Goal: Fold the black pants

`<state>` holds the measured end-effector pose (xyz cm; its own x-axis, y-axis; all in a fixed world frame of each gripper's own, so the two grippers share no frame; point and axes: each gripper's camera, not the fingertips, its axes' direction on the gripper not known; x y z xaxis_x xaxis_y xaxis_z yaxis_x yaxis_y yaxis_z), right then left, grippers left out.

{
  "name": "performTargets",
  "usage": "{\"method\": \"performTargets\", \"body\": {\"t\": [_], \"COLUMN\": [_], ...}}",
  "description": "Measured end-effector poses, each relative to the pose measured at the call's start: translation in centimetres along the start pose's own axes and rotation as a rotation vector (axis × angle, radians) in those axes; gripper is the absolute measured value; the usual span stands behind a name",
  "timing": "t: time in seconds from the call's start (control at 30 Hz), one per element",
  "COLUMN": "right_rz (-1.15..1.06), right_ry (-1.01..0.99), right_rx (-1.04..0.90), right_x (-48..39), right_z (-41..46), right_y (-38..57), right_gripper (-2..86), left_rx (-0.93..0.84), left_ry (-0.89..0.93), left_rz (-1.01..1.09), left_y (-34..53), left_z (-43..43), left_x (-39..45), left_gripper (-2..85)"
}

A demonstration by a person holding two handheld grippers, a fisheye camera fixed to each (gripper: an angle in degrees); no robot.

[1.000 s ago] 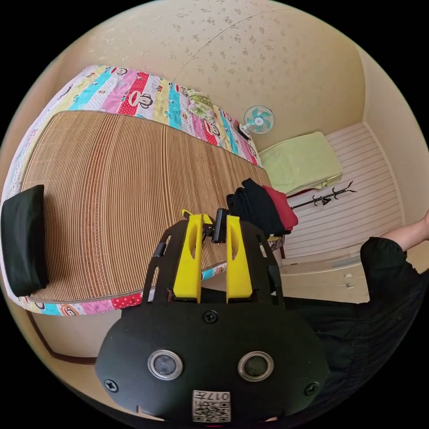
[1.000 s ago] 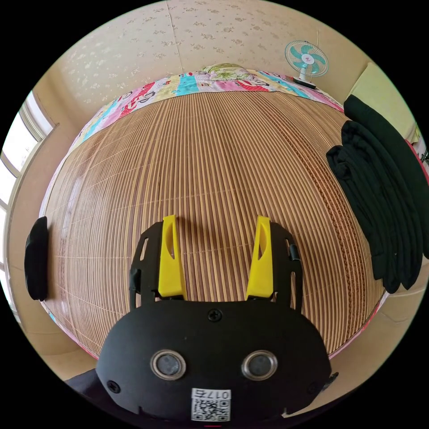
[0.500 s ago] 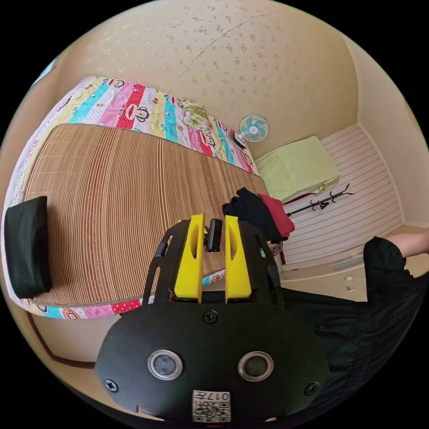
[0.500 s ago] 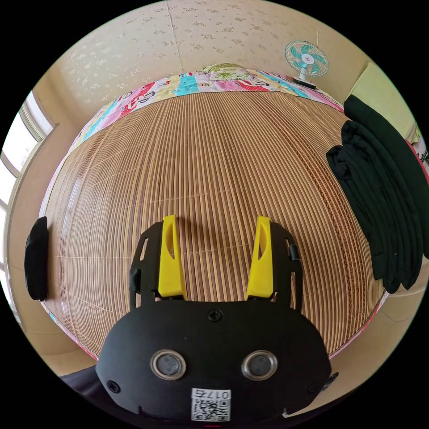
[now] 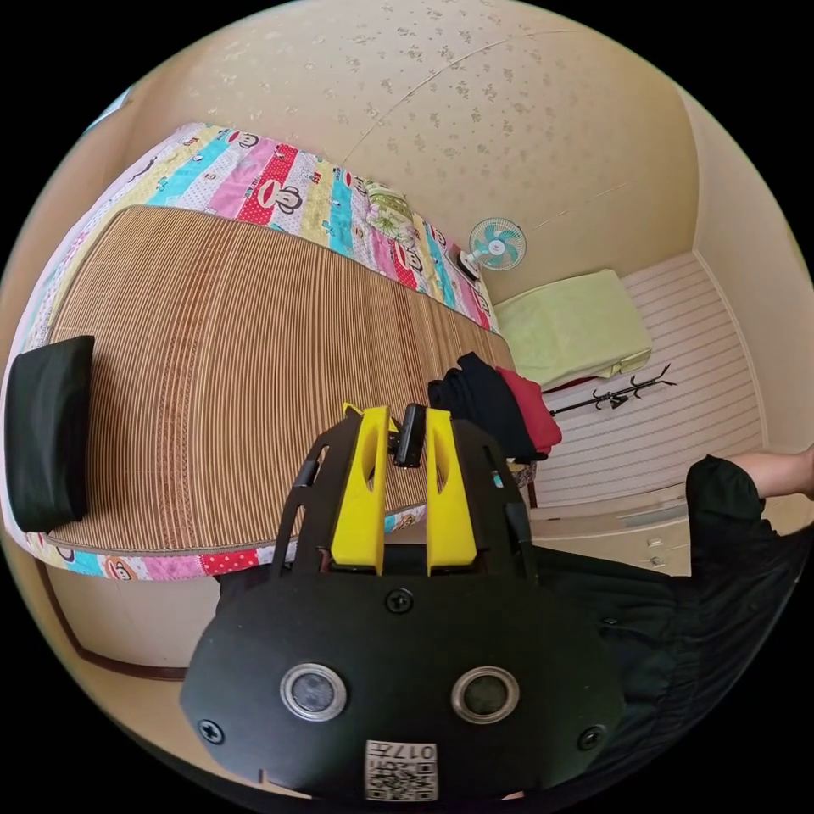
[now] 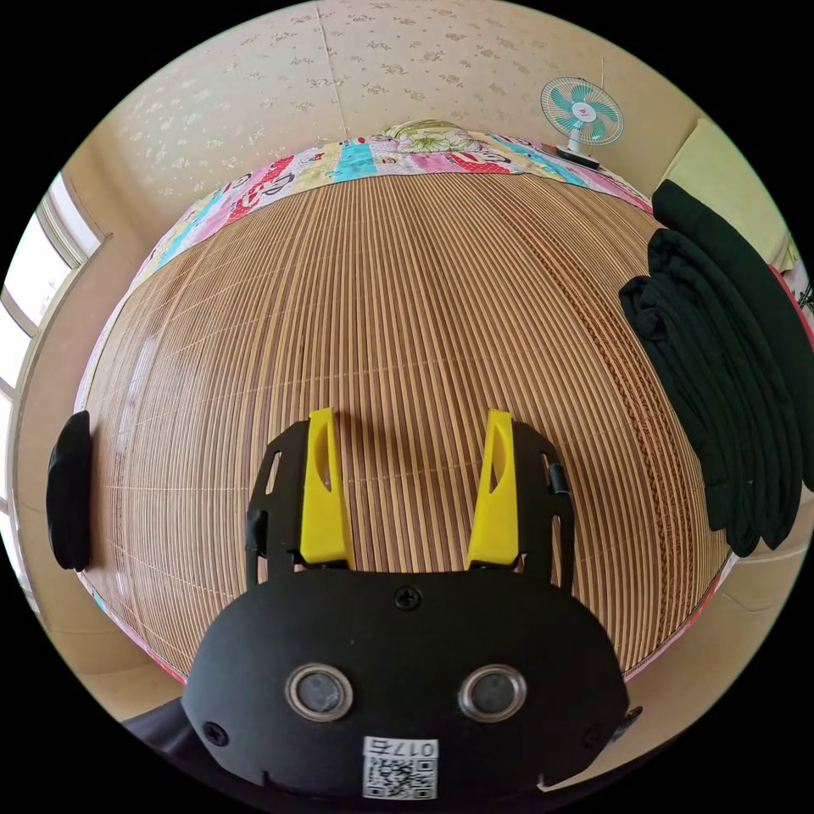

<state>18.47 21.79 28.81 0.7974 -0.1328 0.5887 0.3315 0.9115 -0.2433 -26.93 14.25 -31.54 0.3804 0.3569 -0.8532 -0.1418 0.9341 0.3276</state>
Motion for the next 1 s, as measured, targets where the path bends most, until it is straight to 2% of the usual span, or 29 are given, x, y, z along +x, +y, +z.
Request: {"method": "performTargets", "body": {"t": [0.5,1.0], "right_rz": [0.003,0.001], "right_ry": [-0.001,0.003], "right_rx": [0.003,0.003], "right_x": [-9.2,-21.4], "right_z": [-0.2,0.2], "right_y": [-1.6,-4.4], "right_gripper": [23.2,23.2], "left_rx": [-0.07,-0.206], "left_ry": [-0.078,-0.052], "left_rz": [-0.182,-0.266], "left_y": [3.1,4.2], "left_z": [4.2,13.8], "left_x": [-5.8,-9.2], "left_gripper": [7.4,6.6]}}
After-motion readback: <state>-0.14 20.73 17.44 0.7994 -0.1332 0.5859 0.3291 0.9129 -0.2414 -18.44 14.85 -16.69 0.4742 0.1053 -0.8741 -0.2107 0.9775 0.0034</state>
